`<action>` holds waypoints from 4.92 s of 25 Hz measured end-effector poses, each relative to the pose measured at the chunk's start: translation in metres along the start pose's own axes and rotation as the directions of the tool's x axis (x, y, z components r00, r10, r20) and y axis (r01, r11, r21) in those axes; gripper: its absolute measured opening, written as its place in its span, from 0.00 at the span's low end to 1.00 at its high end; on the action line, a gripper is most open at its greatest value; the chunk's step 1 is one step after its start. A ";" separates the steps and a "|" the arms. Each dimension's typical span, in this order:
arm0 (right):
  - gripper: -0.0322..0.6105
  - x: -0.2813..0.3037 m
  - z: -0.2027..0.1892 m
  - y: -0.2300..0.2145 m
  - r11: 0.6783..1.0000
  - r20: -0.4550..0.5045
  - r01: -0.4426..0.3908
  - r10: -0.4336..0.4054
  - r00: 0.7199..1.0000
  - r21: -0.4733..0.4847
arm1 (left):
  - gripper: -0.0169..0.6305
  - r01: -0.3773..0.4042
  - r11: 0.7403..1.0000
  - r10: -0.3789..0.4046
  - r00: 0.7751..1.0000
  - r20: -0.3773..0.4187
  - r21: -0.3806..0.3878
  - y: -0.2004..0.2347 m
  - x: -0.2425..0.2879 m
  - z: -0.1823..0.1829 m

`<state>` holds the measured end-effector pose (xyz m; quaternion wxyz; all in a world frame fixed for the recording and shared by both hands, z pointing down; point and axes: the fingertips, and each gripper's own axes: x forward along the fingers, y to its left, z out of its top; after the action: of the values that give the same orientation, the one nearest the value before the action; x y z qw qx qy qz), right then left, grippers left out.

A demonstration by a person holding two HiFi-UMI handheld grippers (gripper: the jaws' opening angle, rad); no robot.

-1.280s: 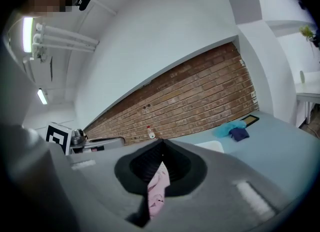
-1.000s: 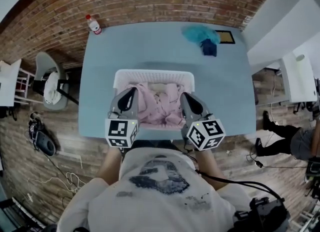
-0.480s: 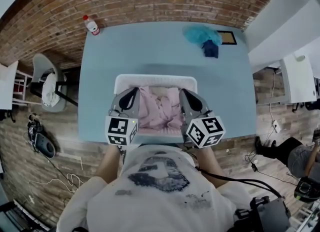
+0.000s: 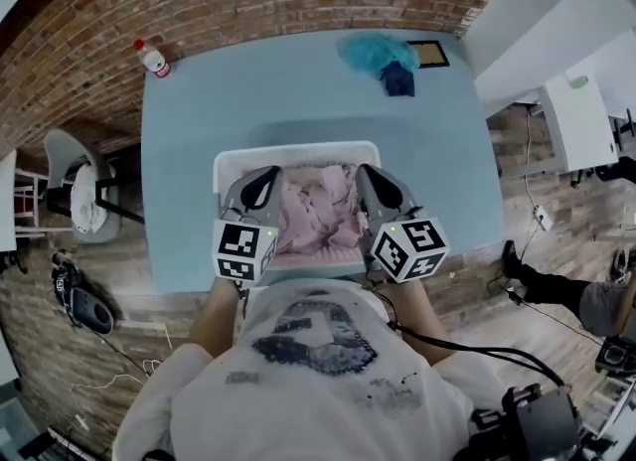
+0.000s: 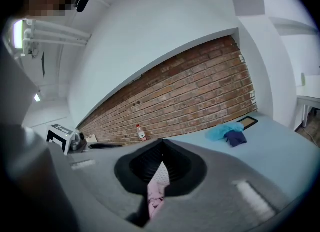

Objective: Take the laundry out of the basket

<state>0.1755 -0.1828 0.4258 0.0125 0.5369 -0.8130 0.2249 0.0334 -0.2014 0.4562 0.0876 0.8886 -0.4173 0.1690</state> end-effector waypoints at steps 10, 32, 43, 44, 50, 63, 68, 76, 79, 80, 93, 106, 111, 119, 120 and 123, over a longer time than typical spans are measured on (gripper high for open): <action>0.05 -0.008 -0.003 -0.009 0.999 0.011 0.032 -0.033 0.999 0.025 | 0.13 0.169 0.986 -0.168 0.980 -0.103 0.000 -0.031 0.017 -0.023; 0.05 -0.038 -0.019 -0.032 0.988 0.018 0.123 -0.125 0.992 0.093 | 0.73 0.597 0.801 -0.533 0.742 -0.407 0.042 -0.114 0.040 -0.104; 0.05 -0.053 -0.020 -0.043 0.981 0.028 0.158 -0.163 0.986 0.116 | 0.84 0.731 0.680 -0.567 0.574 -0.591 0.058 -0.132 0.043 -0.149; 0.05 -0.054 -0.020 -0.043 0.980 0.028 0.158 -0.163 0.986 0.119 | 0.85 0.744 0.666 -0.564 0.552 -0.615 0.057 -0.134 0.043 -0.154; 0.05 -0.056 -0.018 -0.045 0.980 0.028 0.160 -0.165 0.986 0.120 | 0.85 0.761 0.643 -0.535 0.528 -0.660 0.088 -0.142 0.057 -0.172; 0.05 -0.056 -0.020 -0.051 0.976 0.023 0.168 -0.173 0.985 0.141 | 0.84 0.753 0.656 -0.495 0.474 -0.729 0.044 -0.155 0.087 -0.213; 0.05 -0.056 -0.020 -0.051 0.976 0.021 0.168 -0.172 0.985 0.141 | 0.81 0.765 0.644 -0.497 0.444 -0.746 0.026 -0.162 0.091 -0.228; 0.05 -0.056 -0.023 -0.048 0.975 0.021 0.158 -0.164 0.986 0.154 | 0.72 0.750 0.654 -0.453 0.492 -0.744 0.099 -0.148 0.098 -0.211; 0.05 -0.056 -0.023 -0.047 0.975 0.020 0.159 -0.164 0.986 0.158 | 0.68 0.735 0.669 -0.444 0.514 -0.734 0.110 -0.145 0.099 -0.208; 0.05 -0.056 -0.023 -0.047 0.974 0.020 0.160 -0.165 0.986 0.159 | 0.67 0.731 0.673 -0.443 0.517 -0.732 0.109 -0.144 0.099 -0.208; 0.05 -0.065 -0.027 -0.059 0.965 0.020 0.179 -0.186 0.982 0.193 | 0.63 0.775 0.630 -0.646 0.489 -0.586 -0.048 -0.148 0.079 -0.182; 0.05 -0.061 -0.018 -0.060 0.969 0.030 0.153 -0.162 0.986 0.192 | 0.61 0.714 0.698 -0.684 0.639 -0.352 -0.059 -0.128 0.072 -0.122; 0.05 -0.060 -0.013 -0.058 0.975 0.038 0.131 -0.140 0.989 0.182 | 0.57 0.677 0.734 -0.665 0.703 -0.253 -0.046 -0.118 0.069 -0.099; 0.05 -0.068 -0.012 -0.057 0.978 0.038 0.101 -0.110 0.993 0.185 | 0.15 0.609 0.791 -0.609 0.779 -0.147 -0.055 -0.107 0.063 -0.081; 0.05 -0.069 -0.012 -0.058 0.978 0.039 0.097 -0.106 0.994 0.183 | 0.15 0.602 0.797 -0.601 0.784 -0.156 -0.043 -0.109 0.064 -0.084; 0.05 -0.075 -0.010 -0.058 0.981 0.047 0.086 -0.096 0.994 0.172 | 0.15 0.570 0.821 -0.569 0.812 -0.130 -0.033 -0.108 0.060 -0.078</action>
<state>0.2559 -0.1330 0.4353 -0.0457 0.5787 -0.7655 0.2777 0.1345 -0.1523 0.5491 0.1588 0.9596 -0.1249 0.1958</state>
